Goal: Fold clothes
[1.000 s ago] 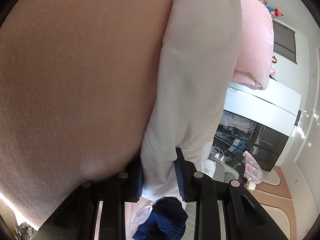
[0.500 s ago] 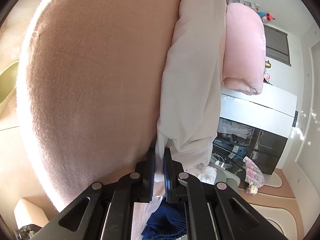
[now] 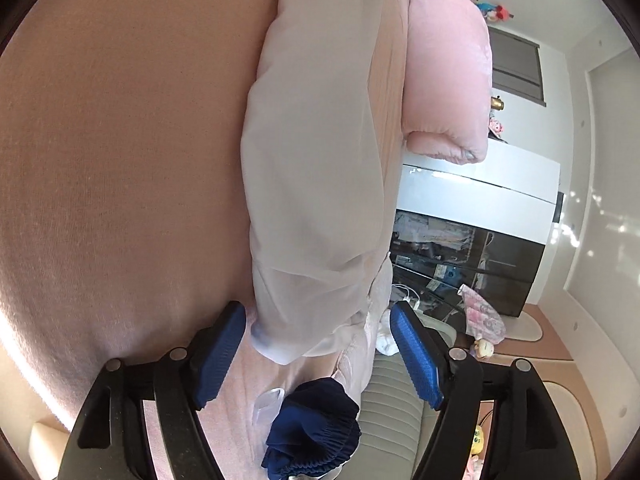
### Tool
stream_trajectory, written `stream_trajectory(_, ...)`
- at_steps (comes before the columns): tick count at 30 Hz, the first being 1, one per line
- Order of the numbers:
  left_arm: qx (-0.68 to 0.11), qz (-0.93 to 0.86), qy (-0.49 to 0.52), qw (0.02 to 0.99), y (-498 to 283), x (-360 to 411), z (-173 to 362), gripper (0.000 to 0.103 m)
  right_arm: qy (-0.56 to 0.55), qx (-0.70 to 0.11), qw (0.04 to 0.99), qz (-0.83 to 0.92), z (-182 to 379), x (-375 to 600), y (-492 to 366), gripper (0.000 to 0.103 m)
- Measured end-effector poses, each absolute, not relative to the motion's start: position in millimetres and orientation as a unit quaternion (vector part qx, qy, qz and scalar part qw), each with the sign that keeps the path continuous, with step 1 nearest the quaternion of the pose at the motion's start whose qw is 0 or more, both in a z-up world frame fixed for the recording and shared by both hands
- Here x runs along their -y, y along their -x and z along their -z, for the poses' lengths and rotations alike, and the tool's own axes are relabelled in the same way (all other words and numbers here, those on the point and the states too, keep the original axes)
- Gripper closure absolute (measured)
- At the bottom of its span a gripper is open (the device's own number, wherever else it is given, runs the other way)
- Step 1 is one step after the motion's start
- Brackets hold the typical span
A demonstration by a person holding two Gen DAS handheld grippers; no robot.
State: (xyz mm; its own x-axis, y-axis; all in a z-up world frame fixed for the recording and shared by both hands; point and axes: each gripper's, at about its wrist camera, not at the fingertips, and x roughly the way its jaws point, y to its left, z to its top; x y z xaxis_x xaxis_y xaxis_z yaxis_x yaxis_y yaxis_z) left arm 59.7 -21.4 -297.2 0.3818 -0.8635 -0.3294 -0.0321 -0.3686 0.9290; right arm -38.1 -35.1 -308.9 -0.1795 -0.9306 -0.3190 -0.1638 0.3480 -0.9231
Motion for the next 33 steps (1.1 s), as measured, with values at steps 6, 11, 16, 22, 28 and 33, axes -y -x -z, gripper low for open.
stream_trajectory(6, 0.242, 0.467, -0.715, 0.460, -54.8, 35.4, 287.1, 0.013, 0.424, -0.656, 0.490, 0.386, 298.2, 39.9, 31.4, 0.027)
stream_trajectory(11, 0.264, 0.486, -0.696, 0.458, -33.0, 30.6, 285.7, 0.009, 0.417, -0.647, 0.522, 0.368, 288.2, 20.3, 28.0, 0.021)
stream_trajectory(16, 0.316, 0.478, -0.669, 0.473, -30.2, 40.5, 288.1, 0.000, 0.435, -0.639, 0.522, 0.361, 290.8, 22.1, 25.9, 0.012)
stream_trajectory(22, 0.282, 0.475, -0.663, 0.506, -44.0, 66.3, 282.0, 0.000, 0.408, -0.635, 0.506, 0.417, 282.0, 55.7, 23.3, 0.000)
stream_trajectory(28, 0.342, 0.443, -0.657, 0.505, -45.8, 76.0, 295.6, 0.000, 0.394, -0.642, 0.512, 0.414, 283.6, 83.0, 17.0, 0.000)
stream_trajectory(33, 0.360, 0.429, -0.659, 0.502, -46.1, 70.7, 300.9, 0.000, 0.395, -0.644, 0.510, 0.410, 282.9, 90.3, 15.5, 0.000)
